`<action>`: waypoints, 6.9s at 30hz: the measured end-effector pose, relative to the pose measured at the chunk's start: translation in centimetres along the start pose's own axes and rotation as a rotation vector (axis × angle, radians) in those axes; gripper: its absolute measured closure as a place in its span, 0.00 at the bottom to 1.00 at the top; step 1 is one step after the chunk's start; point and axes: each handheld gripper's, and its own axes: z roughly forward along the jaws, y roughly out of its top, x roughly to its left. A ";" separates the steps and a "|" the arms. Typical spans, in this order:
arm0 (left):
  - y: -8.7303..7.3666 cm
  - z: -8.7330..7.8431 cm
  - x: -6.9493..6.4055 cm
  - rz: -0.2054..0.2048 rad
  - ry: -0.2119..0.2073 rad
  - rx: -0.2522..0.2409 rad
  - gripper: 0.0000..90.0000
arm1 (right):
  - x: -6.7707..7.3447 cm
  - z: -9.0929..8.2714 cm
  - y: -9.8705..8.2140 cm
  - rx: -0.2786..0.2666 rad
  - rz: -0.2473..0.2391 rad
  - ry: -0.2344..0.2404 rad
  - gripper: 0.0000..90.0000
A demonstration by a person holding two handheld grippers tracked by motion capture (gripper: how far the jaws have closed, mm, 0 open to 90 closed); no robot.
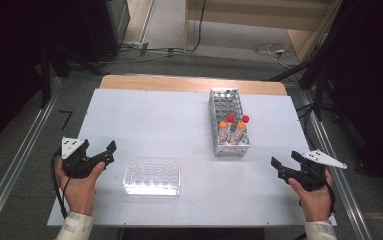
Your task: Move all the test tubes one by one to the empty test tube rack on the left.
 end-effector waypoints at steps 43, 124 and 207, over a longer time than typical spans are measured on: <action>-0.4 0.3 -0.4 0.021 -0.017 0.012 0.10 | 4.6 4.6 3.3 -0.043 -0.095 0.129 0.30; 2.9 -1.3 -6.0 0.132 -0.163 -0.018 0.17 | 10.4 1.6 6.6 -0.205 -0.197 0.261 0.81; 4.1 0.7 -19.0 0.265 -0.630 0.061 0.87 | 17.0 3.9 2.6 -0.131 -0.240 0.492 0.30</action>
